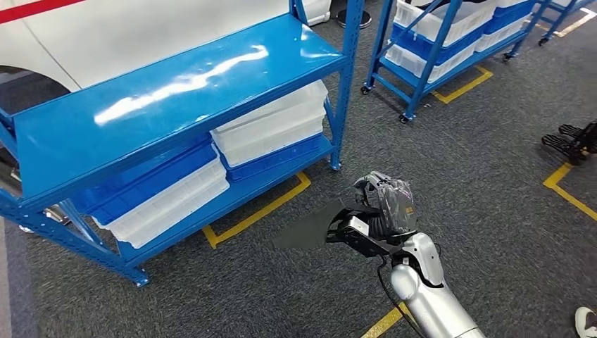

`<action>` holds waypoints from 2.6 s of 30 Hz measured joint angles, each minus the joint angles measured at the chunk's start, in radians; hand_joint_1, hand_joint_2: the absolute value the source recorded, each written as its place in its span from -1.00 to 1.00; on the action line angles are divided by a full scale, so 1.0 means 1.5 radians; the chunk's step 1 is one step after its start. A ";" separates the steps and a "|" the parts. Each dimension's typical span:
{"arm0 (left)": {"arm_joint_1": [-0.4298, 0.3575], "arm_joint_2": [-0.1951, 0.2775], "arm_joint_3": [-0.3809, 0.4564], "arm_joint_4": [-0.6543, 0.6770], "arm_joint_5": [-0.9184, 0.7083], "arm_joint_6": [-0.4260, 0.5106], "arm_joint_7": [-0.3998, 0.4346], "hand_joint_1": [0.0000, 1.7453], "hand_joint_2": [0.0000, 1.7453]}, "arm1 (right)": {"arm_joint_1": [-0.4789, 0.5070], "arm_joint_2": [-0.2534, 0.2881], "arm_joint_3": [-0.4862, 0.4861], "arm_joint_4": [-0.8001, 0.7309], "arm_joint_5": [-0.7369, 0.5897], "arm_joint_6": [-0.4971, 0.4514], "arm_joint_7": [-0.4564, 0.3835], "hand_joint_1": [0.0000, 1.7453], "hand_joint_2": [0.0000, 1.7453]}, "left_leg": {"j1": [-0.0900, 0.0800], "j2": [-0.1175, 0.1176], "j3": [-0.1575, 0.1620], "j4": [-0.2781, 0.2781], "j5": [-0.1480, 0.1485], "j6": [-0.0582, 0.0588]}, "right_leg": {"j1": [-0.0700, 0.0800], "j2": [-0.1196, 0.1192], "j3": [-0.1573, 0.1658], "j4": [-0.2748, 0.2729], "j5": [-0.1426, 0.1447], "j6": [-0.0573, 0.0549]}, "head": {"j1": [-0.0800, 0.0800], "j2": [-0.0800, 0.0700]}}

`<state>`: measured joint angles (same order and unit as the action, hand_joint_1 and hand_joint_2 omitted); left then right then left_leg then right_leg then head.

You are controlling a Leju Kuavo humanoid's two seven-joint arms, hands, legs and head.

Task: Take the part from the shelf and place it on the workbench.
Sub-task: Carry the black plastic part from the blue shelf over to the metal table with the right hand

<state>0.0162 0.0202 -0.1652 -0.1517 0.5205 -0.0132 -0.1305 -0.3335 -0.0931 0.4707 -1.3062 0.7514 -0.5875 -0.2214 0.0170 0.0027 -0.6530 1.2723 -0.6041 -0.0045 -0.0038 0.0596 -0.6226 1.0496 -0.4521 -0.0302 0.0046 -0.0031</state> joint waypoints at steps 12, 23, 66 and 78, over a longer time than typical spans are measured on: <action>-0.010 0.016 0.000 0.000 0.012 -0.029 0.002 -1.00 1.00 | -0.052 0.028 0.023 -0.024 0.044 0.022 0.043 1.00 1.00 | -0.002 -0.001 0.075 -0.191 0.091 0.030 | -0.003 -0.030 -0.070 0.122 -0.060 0.034 | 0.003 0.000; -0.016 0.016 0.000 -0.001 0.011 -0.026 0.005 -1.00 1.00 | -0.071 0.040 0.034 -0.020 0.048 0.025 0.048 1.00 1.00 | -0.006 0.072 0.076 -0.178 0.077 0.000 | -0.001 -0.059 0.007 -0.013 0.003 0.014 | 0.003 0.000; 0.006 -0.009 -0.016 -0.001 -0.002 0.022 0.000 -1.00 1.00 | -0.045 -0.085 -0.044 -0.122 0.037 0.022 0.063 1.00 1.00 | -0.001 -0.050 0.062 -0.148 0.068 0.004 | -0.001 0.030 -0.007 -0.003 0.010 0.006 | 0.005 0.000; 0.003 -0.025 -0.017 -0.001 -0.005 0.037 0.004 -1.00 1.00 | -0.056 -0.109 -0.061 -0.127 0.012 0.027 0.051 1.00 1.00 | 0.000 0.035 0.074 -0.178 0.075 0.028 | -0.013 -0.041 -0.082 0.136 -0.035 0.043 | 0.011 0.000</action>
<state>0.0200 -0.0180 -0.1914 -0.1526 0.5136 0.0424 -0.1245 -0.4175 -0.2560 0.3797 -1.4972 0.7696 -0.5477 -0.1443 0.0173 0.0557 -0.5418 1.0046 -0.4909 0.0377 -0.0233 -0.0024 -0.7461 1.2540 -0.5050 0.0348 0.0215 -0.0031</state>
